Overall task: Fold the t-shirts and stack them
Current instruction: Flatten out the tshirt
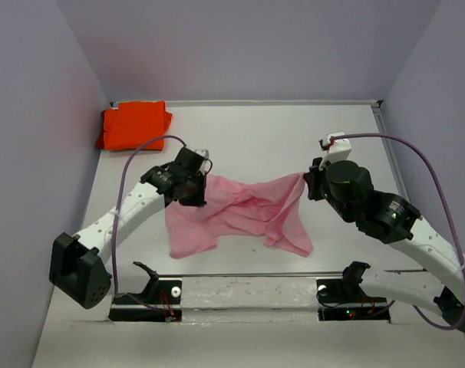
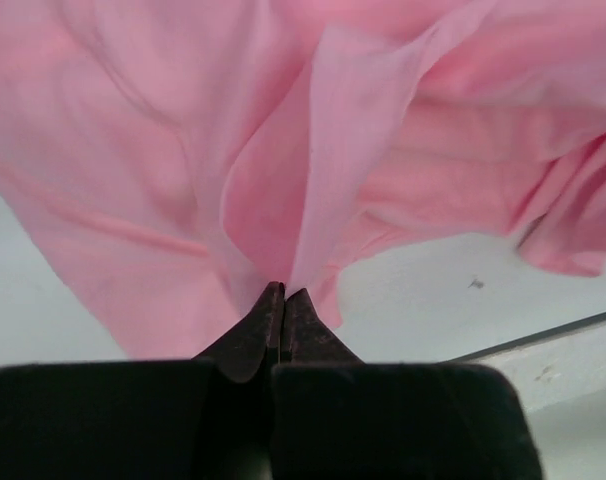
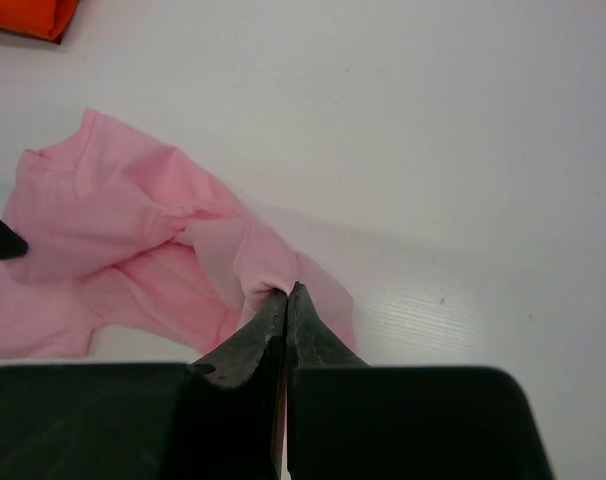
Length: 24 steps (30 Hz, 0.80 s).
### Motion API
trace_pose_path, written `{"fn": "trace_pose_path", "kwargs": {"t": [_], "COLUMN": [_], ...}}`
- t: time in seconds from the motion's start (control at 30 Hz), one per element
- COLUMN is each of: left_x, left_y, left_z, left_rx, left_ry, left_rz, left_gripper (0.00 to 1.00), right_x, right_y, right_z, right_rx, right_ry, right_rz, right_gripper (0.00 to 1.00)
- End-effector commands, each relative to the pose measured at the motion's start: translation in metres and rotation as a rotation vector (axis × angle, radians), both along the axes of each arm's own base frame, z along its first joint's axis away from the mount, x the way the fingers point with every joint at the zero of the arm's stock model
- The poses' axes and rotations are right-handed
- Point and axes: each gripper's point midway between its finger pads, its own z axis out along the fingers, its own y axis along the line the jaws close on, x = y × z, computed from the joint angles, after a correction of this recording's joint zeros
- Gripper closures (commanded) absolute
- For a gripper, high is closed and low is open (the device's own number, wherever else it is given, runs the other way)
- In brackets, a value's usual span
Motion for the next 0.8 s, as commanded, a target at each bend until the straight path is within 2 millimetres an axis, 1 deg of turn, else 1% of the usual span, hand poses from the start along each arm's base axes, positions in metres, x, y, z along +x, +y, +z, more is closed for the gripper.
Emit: {"fn": "trace_pose_path", "kwargs": {"t": [0.0,0.03,0.07,0.17,0.23,0.27,0.33,0.37,0.4,0.43,0.47,0.5,0.53,0.6,0.63,0.7,0.73,0.77], "left_x": [0.04,0.042,0.05,0.056,0.056,0.056,0.054,0.052,0.049,0.046,0.042,0.039,0.037,0.032,0.026,0.019,0.016,0.013], "left_y": [0.01,0.016,0.021,0.035,0.044,0.048,0.059,0.069,0.076,0.082,0.093,0.097,0.101,0.108,0.109,0.106,0.106,0.1], "left_z": [0.118,0.135,0.171,0.221,0.263,0.278,0.302,0.314,0.334,0.345,0.364,0.371,0.381,0.399,0.413,0.429,0.44,0.447], "left_rx": [-0.009,-0.001,-0.009,-0.023,-0.064,-0.078,-0.087,-0.075,-0.078,-0.077,-0.08,-0.076,-0.085,-0.105,-0.159,-0.235,-0.274,-0.304], "left_ry": [-0.323,-0.359,-0.453,-0.596,-0.726,-0.775,-0.854,-0.892,-0.94,-0.966,-1.011,-1.032,-1.061,-1.108,-1.165,-1.219,-1.254,-1.265], "left_rz": [0.052,0.066,0.095,0.15,0.181,0.199,0.238,0.273,0.288,0.308,0.35,0.357,0.371,0.396,0.4,0.385,0.385,0.353], "left_gripper": [1.0,1.0,1.0,1.0,1.0,1.0,1.0,1.0,1.0,1.0,1.0,1.0,1.0,1.0,1.0,1.0,1.0,1.0], "right_x": [0.001,0.001,0.001,0.002,0.003,0.003,0.005,0.005,0.006,0.006,0.006,0.006,0.005,0.004,0.002,0.001,0.001,-0.003], "right_y": [-0.013,-0.014,-0.016,-0.018,-0.021,-0.022,-0.028,-0.03,-0.037,-0.039,-0.043,-0.049,-0.054,-0.06,-0.063,-0.061,-0.061,-0.065], "right_z": [0.013,0.015,0.02,0.025,0.032,0.036,0.041,0.046,0.054,0.059,0.065,0.073,0.089,0.109,0.129,0.147,0.155,0.175], "right_rx": [0.019,0.016,0.016,0.001,-0.005,-0.006,-0.015,-0.017,-0.024,-0.027,-0.031,-0.035,-0.014,0.004,0.019,0.018,0.019,0.049], "right_ry": [-0.037,-0.044,-0.051,-0.057,-0.069,-0.077,-0.091,-0.102,-0.124,-0.135,-0.148,-0.168,-0.197,-0.234,-0.268,-0.296,-0.309,-0.339], "right_rz": [-0.052,-0.058,-0.058,-0.065,-0.08,-0.081,-0.107,-0.112,-0.136,-0.144,-0.157,-0.18,-0.194,-0.208,-0.203,-0.177,-0.171,-0.163], "right_gripper": [1.0,1.0,1.0,1.0,1.0,1.0,1.0,1.0,1.0,1.0,1.0,1.0,1.0,1.0,1.0,1.0,1.0,1.0]}}
